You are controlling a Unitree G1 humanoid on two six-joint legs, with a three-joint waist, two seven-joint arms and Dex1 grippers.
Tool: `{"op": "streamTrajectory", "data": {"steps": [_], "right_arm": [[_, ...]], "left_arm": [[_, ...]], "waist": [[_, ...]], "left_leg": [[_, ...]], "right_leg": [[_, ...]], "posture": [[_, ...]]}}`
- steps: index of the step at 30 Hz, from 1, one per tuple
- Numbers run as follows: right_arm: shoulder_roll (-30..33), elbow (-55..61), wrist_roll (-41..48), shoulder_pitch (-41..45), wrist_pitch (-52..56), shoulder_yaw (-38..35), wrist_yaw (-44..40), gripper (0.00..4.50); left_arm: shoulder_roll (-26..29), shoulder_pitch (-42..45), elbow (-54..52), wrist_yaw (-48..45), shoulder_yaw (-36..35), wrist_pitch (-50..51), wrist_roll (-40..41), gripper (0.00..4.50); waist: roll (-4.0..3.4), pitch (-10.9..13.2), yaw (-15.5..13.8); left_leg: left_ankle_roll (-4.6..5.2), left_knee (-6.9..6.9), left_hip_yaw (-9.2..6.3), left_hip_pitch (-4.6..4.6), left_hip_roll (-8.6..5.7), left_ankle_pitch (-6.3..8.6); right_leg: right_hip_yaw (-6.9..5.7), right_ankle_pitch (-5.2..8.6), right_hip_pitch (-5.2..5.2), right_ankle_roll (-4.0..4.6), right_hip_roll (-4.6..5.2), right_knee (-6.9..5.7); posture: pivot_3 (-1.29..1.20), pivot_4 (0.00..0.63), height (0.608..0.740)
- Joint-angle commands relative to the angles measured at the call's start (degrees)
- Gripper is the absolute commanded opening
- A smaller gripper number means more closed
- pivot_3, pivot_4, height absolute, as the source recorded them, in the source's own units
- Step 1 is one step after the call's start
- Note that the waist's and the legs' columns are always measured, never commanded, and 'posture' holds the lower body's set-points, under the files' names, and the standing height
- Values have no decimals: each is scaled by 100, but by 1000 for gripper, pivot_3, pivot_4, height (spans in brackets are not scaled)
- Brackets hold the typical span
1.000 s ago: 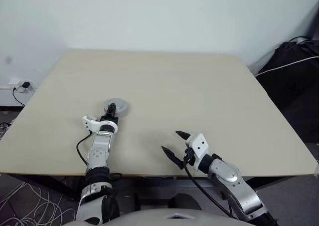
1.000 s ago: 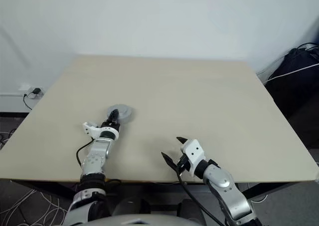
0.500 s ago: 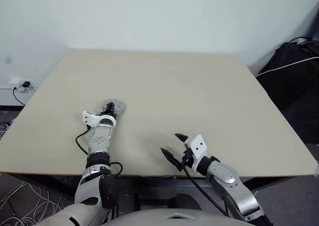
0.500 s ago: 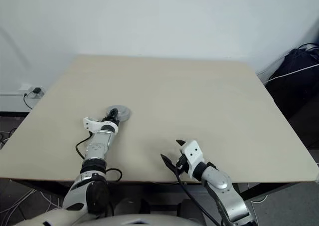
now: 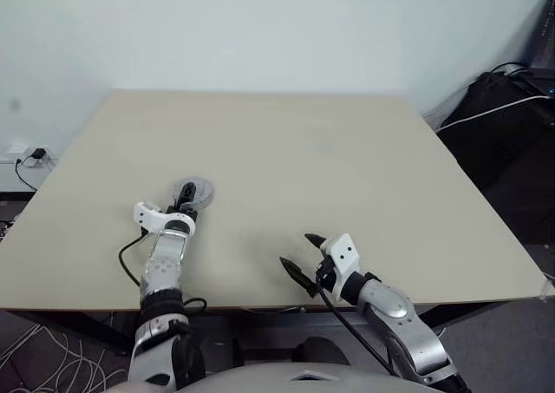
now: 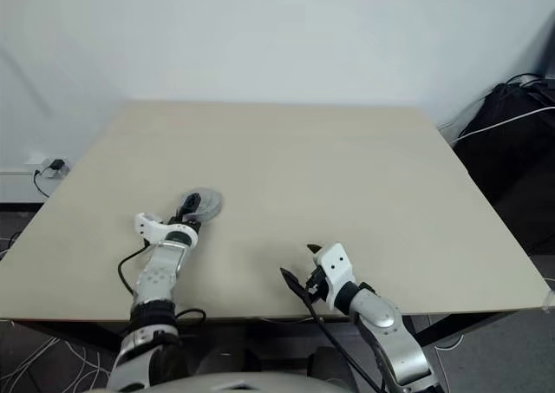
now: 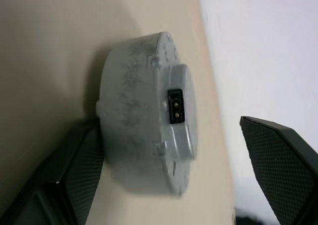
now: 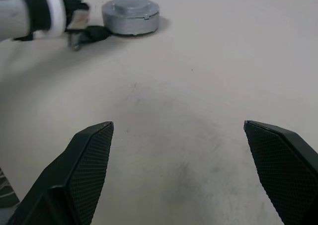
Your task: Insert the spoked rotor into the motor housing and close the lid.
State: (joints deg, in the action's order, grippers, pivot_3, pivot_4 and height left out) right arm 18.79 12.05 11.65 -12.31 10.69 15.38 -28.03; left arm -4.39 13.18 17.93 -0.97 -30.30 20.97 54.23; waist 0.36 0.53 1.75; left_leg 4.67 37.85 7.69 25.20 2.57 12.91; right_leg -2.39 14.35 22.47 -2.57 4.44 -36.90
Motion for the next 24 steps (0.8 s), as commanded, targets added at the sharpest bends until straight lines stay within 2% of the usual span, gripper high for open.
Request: {"op": "streamTrajectory", "data": {"steps": [1,8,11,14,19,24], "right_arm": [[-80,170,121,33,98,-112,-30,4500],[-201,161,178,58,284,-123,-101,4500],[-298,148,235,43,261,-171,-54,4500],[-411,64,45,-63,-182,-244,122,4500],[-632,-208,-271,-319,-911,-503,596,4500],[-829,-419,-847,-591,-1741,-772,1300,4500]], "left_arm": [[-14,-876,-1021,163,122,725,277,4466],[224,-2137,-2357,-99,659,1545,406,4466],[648,-2696,-2994,-612,1413,1301,-471,4466],[853,-3152,-3411,-1055,2037,435,-1459,4466],[1000,-3656,-3558,-1212,2821,-1191,-3233,4466],[834,-3927,-3260,-951,3162,-2672,-4411,4466]], "waist": [[-3,-7,39],[-24,-34,32],[-23,-36,31],[-31,-33,20],[-33,-31,-28],[-37,-32,-43]], "left_leg": [[0,-2,2,-3,1,0],[-2,-30,15,-42,1,2],[-3,-47,22,-44,0,2],[-9,-79,44,-45,0,-1],[-13,-106,56,-31,0,-2],[-25,-156,91,-31,-3,-9]], "right_leg": [[2,0,0,0,1,0],[12,3,-17,4,18,-1],[10,3,-11,4,26,-1],[11,2,10,11,35,3],[12,9,36,24,44,5],[22,16,67,32,56,10]], "posture": [[0,0,740],[0,0,740],[0,0,740],[0,0,740],[0,0,740],[0,0,740]]}}
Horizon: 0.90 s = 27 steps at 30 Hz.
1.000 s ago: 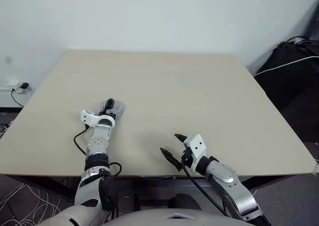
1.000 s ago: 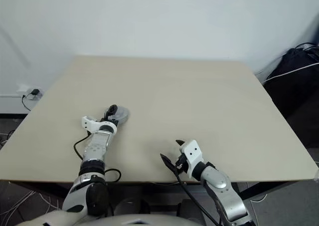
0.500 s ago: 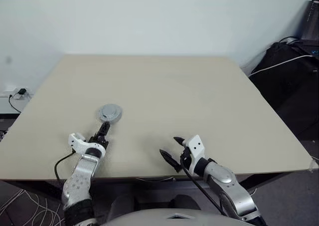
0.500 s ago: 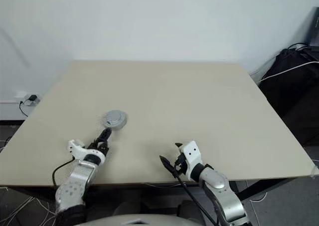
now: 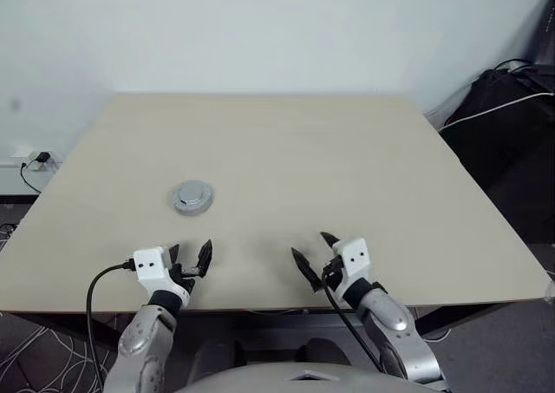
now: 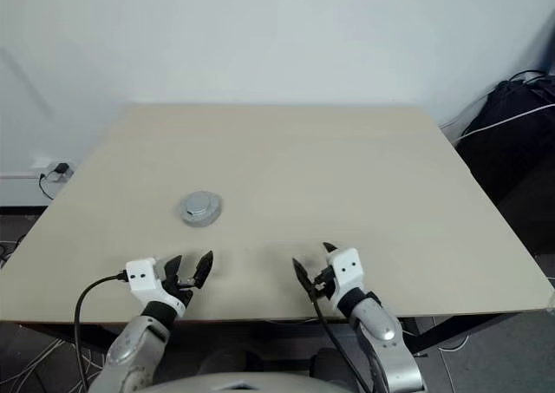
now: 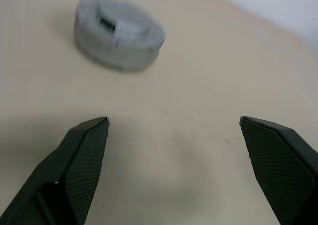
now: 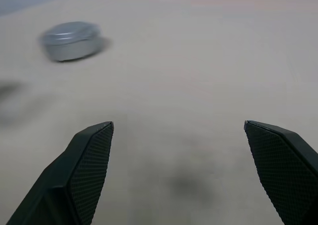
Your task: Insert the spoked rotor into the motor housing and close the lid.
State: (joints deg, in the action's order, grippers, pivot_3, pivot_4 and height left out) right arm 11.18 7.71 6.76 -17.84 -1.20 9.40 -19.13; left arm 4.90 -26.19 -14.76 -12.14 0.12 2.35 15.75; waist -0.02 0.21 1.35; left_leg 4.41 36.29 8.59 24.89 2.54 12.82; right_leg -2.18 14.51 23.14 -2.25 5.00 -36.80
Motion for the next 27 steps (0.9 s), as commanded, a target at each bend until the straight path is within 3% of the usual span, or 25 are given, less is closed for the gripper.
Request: {"op": "streamTrajectory", "data": {"steps": [1,10,27], "right_arm": [[-112,-44,-523,-88,-647,-237,627,4500],[-266,-38,-874,-359,-1079,-322,1056,4500],[-377,251,-789,-371,-718,-255,997,4500]], "left_arm": [[-169,-9,109,299,136,-1064,-760,4466],[-334,-54,658,869,212,-2078,-1750,4466],[-475,31,586,965,489,-2049,-1857,4466]], "waist": [[1,0,-5],[2,0,3],[6,-1,-4]], "left_leg": [[-3,-9,5,1,0,-2],[-10,-15,7,2,2,-7],[-7,-2,9,-1,2,-7]], "right_leg": [[2,0,7,1,1,0],[2,7,19,5,2,-3],[-30,12,15,-6,27,-10]], "posture": [[0,0,740],[0,0,740],[0,0,740]]}}
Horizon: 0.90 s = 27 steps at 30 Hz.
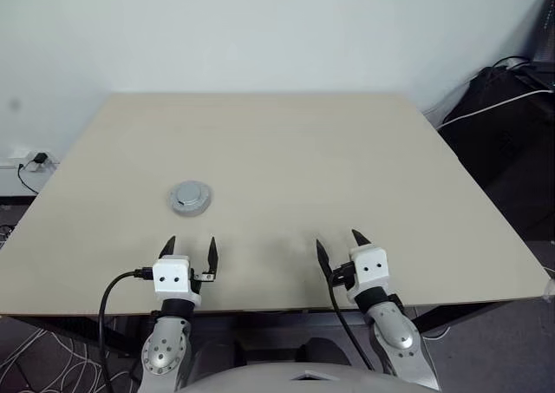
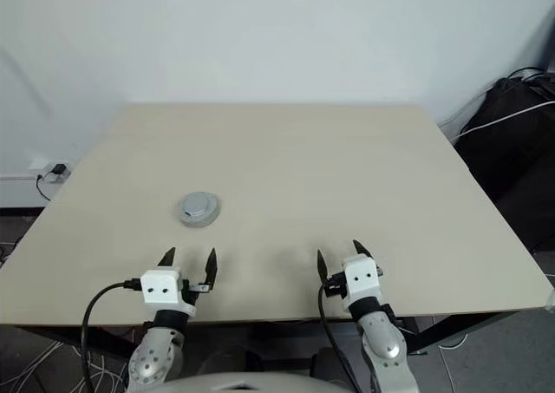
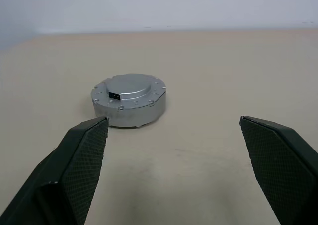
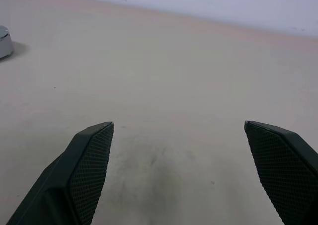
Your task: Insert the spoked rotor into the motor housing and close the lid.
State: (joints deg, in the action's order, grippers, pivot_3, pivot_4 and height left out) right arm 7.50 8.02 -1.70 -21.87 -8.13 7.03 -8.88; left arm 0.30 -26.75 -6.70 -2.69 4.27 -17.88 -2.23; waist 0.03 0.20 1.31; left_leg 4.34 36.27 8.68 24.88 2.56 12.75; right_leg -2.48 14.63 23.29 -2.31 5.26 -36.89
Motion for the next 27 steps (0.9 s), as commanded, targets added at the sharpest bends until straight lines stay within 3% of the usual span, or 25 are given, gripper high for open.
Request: {"op": "streamTrajectory", "data": {"steps": [1,16,27], "right_arm": [[-8,209,56,38,-28,-23,-30,4500],[-34,-149,253,226,-162,-132,-163,4500],[-208,1246,173,24,894,115,37,4500]], "left_arm": [[-14,101,-210,24,85,-23,-69,4466],[124,341,353,54,-64,-331,-48,4466],[104,369,262,91,-11,-265,-177,4466]], "waist": [[0,0,0],[-1,-2,-1],[-7,-6,-8]], "left_leg": [[0,1,0,0,0,0],[6,36,-5,-3,4,3],[9,37,-9,-11,6,6]], "right_leg": [[0,1,-1,-1,0,-1],[-8,-1,-20,-3,-2,-9],[-13,-1,-33,-6,2,-9]], "posture": [[0,0,740],[0,0,740],[0,0,740]]}}
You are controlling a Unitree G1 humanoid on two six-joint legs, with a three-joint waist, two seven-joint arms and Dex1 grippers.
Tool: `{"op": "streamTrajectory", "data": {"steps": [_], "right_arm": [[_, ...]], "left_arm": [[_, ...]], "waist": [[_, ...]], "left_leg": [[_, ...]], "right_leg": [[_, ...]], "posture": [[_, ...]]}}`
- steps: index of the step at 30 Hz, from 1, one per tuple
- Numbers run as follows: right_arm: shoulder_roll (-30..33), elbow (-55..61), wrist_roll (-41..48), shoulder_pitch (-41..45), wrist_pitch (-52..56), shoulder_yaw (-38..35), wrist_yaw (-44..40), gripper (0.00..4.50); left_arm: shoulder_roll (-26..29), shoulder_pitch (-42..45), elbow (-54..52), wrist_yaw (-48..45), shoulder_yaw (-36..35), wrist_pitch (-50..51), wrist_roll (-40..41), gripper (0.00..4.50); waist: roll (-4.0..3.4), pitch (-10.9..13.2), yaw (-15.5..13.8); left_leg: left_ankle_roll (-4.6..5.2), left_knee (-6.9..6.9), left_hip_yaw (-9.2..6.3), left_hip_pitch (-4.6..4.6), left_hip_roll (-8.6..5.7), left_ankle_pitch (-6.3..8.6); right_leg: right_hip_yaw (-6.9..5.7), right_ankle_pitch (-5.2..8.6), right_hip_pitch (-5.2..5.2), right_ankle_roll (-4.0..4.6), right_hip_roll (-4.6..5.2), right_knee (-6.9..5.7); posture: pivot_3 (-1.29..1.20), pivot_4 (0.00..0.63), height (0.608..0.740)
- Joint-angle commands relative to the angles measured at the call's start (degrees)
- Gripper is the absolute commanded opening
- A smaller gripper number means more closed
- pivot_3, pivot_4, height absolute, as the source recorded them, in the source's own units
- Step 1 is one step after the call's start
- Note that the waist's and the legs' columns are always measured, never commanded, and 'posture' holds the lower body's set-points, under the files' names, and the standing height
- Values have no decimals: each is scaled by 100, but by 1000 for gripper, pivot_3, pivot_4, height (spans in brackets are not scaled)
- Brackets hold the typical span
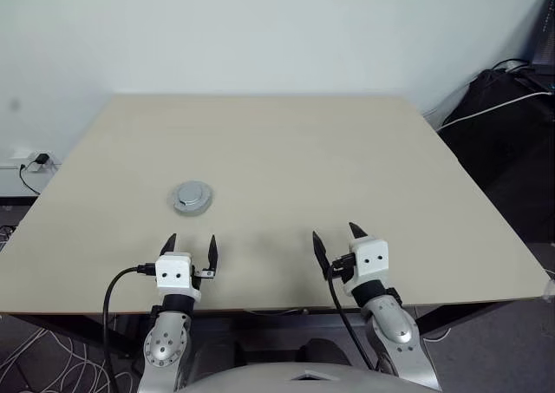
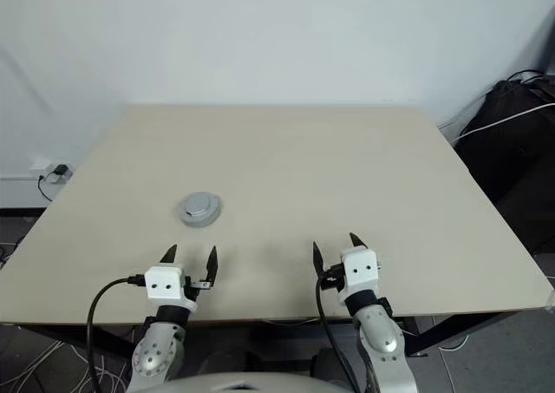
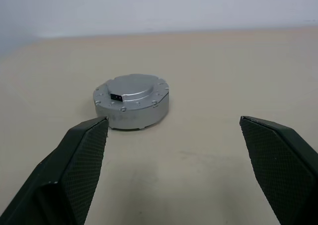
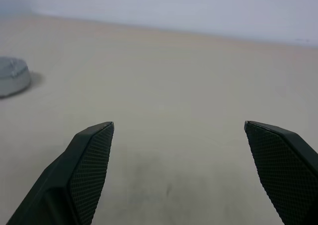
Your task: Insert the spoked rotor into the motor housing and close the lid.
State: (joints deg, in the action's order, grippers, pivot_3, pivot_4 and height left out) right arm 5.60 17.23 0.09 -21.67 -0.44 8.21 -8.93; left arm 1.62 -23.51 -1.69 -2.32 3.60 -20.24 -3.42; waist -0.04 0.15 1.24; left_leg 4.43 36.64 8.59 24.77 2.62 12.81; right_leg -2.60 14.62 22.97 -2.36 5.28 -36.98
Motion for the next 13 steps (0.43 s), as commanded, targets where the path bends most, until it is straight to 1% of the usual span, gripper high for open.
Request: {"op": "streamTrajectory", "data": {"steps": [1,8,13], "right_arm": [[-14,332,-8,2,144,0,48,4500],[-13,239,-9,17,137,15,66,4500],[-48,454,-65,25,308,99,124,4500]], "left_arm": [[-32,36,-271,55,66,-11,-69,4466],[-37,-14,-497,50,104,145,-113,4466],[-33,-29,-613,50,118,257,-122,4466]], "waist": [[0,0,-2],[-1,0,2],[-2,0,3]], "left_leg": [[0,0,0,0,0,0],[0,0,0,0,0,0],[0,0,0,0,0,0]], "right_leg": [[0,0,0,0,0,0],[-2,0,0,0,0,0],[-2,1,0,-2,0,0]], "posture": [[0,0,740],[0,0,740],[0,0,740]]}}
